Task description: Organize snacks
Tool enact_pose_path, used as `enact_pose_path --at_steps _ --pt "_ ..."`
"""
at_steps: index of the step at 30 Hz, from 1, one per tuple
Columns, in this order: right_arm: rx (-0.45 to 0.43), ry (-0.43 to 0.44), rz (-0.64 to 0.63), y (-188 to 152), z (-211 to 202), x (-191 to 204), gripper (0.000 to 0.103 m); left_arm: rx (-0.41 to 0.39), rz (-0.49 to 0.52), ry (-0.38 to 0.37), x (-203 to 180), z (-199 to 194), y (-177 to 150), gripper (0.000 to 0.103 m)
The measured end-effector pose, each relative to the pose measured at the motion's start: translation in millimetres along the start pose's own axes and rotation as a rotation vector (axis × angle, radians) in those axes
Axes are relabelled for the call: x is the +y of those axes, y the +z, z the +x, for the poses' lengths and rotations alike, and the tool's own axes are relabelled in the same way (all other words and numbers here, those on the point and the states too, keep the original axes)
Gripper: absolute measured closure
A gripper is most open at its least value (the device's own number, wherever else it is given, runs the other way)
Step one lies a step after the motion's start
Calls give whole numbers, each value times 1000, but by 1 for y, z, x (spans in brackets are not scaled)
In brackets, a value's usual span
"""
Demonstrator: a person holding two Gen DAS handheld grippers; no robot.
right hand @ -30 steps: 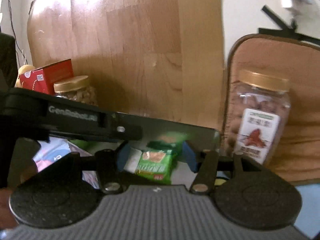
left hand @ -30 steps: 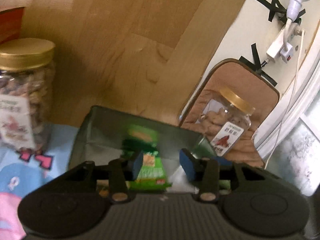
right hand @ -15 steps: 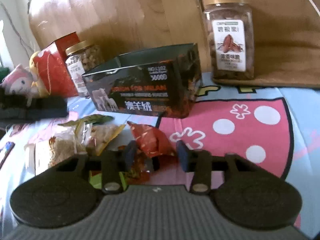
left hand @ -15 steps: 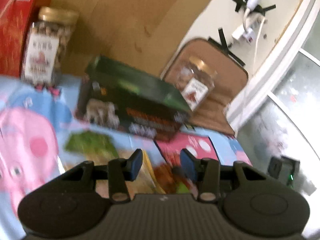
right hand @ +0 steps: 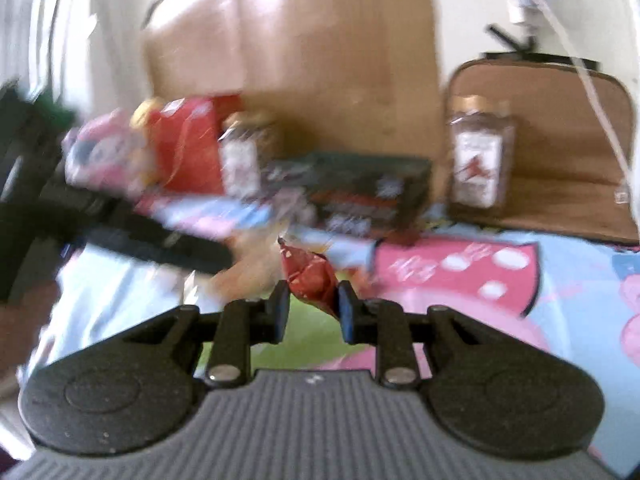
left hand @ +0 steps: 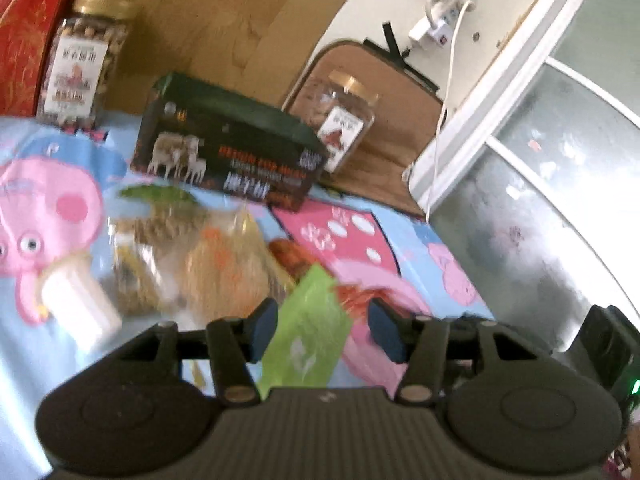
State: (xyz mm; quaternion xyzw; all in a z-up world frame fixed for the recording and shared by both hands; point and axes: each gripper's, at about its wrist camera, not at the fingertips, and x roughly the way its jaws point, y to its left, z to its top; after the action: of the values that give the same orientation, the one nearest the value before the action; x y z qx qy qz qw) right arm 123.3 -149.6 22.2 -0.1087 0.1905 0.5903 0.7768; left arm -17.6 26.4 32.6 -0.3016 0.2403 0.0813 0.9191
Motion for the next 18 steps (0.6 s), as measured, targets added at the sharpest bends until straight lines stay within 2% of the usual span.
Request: enact_pose_path --at_steps 4,7,9,12,15,18 --pt "85 -4 -144 -28 19 30 67 52 -9 43 11 2 -14 52" --pt "73 -26 -190 -33 16 41 53 69 -24 41 21 -3 -17 52" --pt "53 -1 -149 -30 8 38 35 68 -21 28 21 -6 -18 52" --pt "43 -9 -104 -29 -2 34 32 81 -5 4 17 -3 -18 52" --pt "76 -5 -65 -33 -6 32 32 116 5 -31 10 5 -20 52" --pt "119 2 -48 -38 -2 30 35 143 51 -21 1 17 -25 56"
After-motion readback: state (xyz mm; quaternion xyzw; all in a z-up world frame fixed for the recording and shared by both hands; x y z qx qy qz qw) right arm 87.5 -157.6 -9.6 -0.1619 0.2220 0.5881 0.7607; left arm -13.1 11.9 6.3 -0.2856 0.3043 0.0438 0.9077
